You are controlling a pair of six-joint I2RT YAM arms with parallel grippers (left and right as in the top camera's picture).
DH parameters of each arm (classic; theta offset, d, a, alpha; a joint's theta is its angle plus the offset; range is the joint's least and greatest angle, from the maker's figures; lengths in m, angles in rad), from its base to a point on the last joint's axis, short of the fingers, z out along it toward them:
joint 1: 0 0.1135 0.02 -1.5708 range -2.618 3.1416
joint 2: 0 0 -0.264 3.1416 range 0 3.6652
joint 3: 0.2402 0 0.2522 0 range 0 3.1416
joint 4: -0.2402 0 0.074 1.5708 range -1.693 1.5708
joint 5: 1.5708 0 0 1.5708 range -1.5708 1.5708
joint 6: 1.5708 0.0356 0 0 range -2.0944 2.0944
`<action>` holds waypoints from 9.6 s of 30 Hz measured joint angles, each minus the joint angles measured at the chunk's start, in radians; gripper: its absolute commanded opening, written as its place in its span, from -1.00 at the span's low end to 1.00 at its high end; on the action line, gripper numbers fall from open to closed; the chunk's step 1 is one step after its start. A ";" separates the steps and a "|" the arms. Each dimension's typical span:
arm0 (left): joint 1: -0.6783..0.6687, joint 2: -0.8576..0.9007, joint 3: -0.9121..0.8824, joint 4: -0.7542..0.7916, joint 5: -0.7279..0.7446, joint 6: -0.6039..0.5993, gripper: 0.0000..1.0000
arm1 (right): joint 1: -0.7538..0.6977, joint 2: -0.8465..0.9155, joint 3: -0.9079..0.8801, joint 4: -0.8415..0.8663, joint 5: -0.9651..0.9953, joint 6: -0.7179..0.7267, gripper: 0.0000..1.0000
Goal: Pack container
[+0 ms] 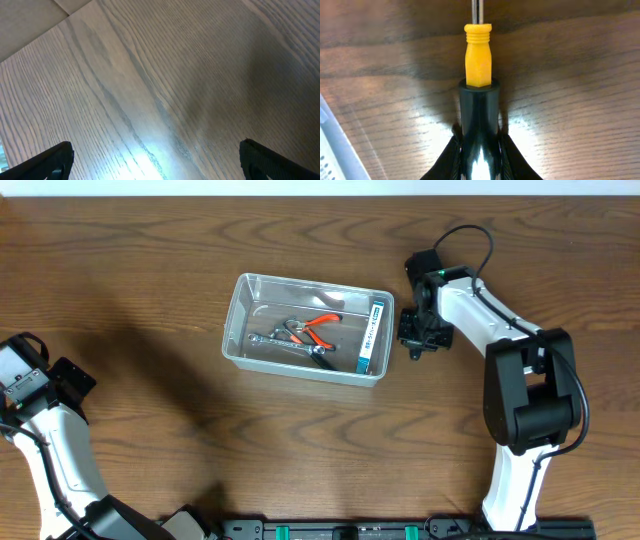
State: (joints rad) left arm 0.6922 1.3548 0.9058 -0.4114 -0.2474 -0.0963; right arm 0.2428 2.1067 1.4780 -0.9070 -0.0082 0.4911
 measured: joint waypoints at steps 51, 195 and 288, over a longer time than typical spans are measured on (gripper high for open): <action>0.000 0.000 0.000 0.000 0.000 0.000 0.96 | 0.389 -0.092 0.048 0.501 0.055 -1.116 0.83; -0.010 -0.258 0.000 0.000 -0.001 0.000 0.96 | -0.181 -2.090 -1.285 0.110 -0.201 -0.678 0.99; -0.681 -1.345 -0.838 0.277 0.441 0.000 0.96 | -0.181 -2.090 -1.288 0.108 -0.201 -0.678 0.98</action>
State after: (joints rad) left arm 0.0109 0.0101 0.0681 -0.1341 0.1940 -0.0963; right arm 0.0620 0.0162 0.1902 -0.7986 -0.2096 -0.1867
